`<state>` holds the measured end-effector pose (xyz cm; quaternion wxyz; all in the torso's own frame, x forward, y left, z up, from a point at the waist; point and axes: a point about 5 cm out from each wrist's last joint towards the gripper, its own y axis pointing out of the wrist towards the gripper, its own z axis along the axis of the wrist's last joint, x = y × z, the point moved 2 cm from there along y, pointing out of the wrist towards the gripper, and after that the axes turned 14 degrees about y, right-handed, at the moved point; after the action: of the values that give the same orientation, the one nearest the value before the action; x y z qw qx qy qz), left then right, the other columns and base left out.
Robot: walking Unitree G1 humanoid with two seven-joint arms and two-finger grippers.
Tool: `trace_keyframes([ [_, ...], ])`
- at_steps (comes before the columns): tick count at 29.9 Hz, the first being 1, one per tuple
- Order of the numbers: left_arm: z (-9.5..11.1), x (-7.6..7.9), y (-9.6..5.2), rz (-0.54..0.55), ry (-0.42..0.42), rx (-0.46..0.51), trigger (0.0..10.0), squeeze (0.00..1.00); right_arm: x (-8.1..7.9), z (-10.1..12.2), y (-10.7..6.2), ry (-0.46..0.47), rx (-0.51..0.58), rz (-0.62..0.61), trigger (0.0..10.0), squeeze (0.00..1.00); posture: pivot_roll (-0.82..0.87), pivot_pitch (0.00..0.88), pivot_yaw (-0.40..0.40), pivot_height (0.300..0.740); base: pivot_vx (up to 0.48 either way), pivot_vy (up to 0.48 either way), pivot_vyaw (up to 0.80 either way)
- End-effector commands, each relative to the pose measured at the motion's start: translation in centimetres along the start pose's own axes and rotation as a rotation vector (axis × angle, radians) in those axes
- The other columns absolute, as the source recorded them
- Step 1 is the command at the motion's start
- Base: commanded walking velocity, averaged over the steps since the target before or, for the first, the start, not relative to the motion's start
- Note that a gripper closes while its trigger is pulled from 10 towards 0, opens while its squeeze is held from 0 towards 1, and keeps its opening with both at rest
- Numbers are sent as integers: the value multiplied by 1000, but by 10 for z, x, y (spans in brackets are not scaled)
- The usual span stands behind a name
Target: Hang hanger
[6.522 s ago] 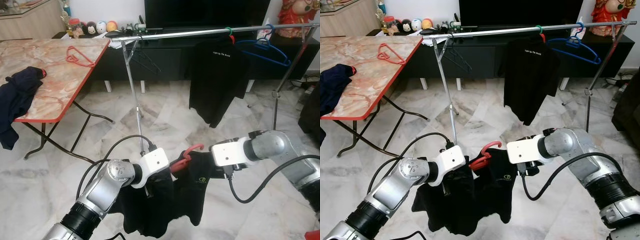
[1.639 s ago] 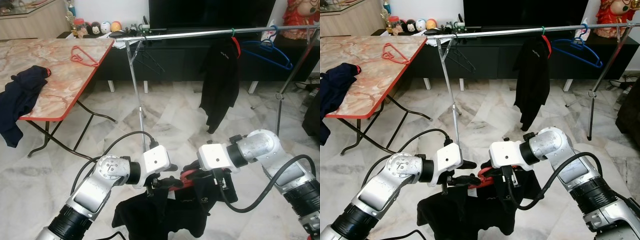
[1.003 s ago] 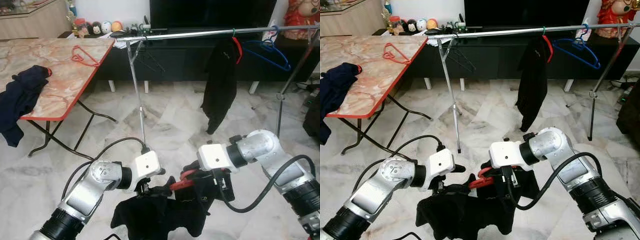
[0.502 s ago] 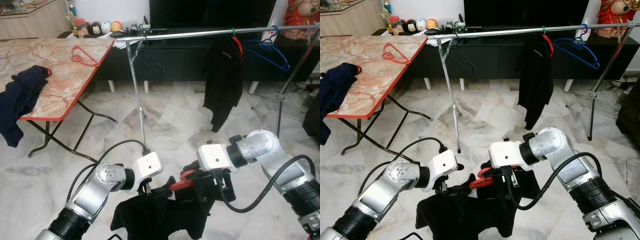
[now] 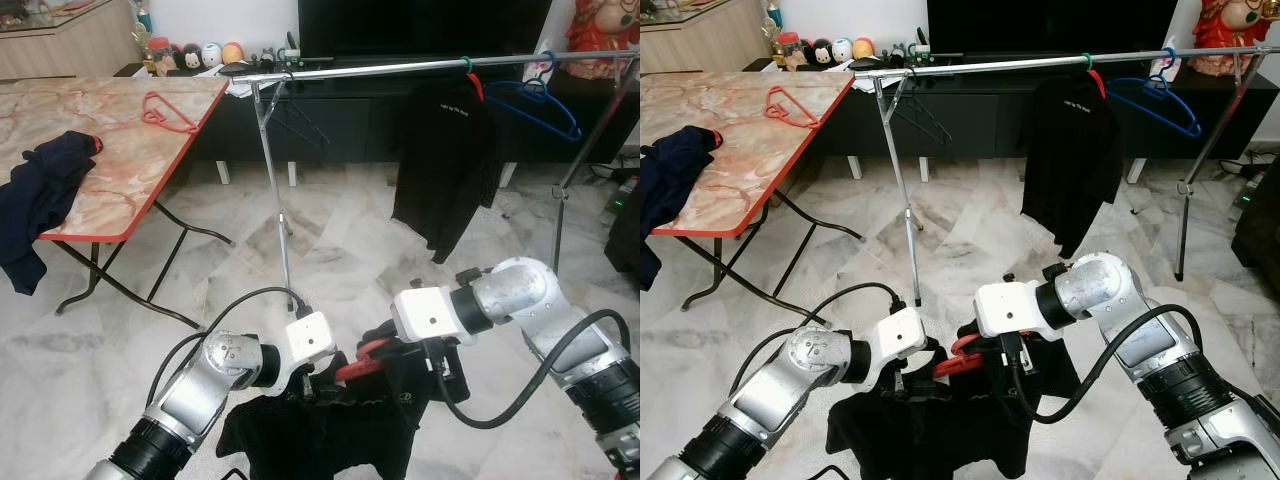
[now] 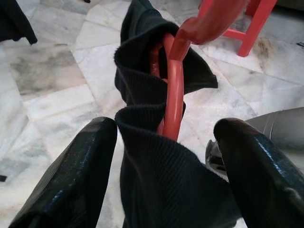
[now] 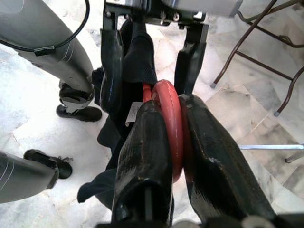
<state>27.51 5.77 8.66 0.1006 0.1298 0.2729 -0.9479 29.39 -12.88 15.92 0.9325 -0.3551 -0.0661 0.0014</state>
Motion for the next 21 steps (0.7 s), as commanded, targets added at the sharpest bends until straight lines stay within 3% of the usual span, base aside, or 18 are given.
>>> trace_keyframes([
  [1, -2, -3, 2, 9, 1, -30, 10000, 0, 2, 16, -6, -58, 30, -14, 0, 0, -73, 0, 36, 740, 0, 0, 0],
  [13, -3, -4, 7, 39, -24, -38, 10000, 0, 1, 23, -8, -77, 43, -22, 0, 0, -75, 0, 36, 740, 0, 0, 0],
  [21, -5, -4, 10, 39, -30, -66, 8902, 0, 4, 31, -13, -93, 52, -47, 0, 0, -75, 0, 36, 740, 0, 0, 0],
])
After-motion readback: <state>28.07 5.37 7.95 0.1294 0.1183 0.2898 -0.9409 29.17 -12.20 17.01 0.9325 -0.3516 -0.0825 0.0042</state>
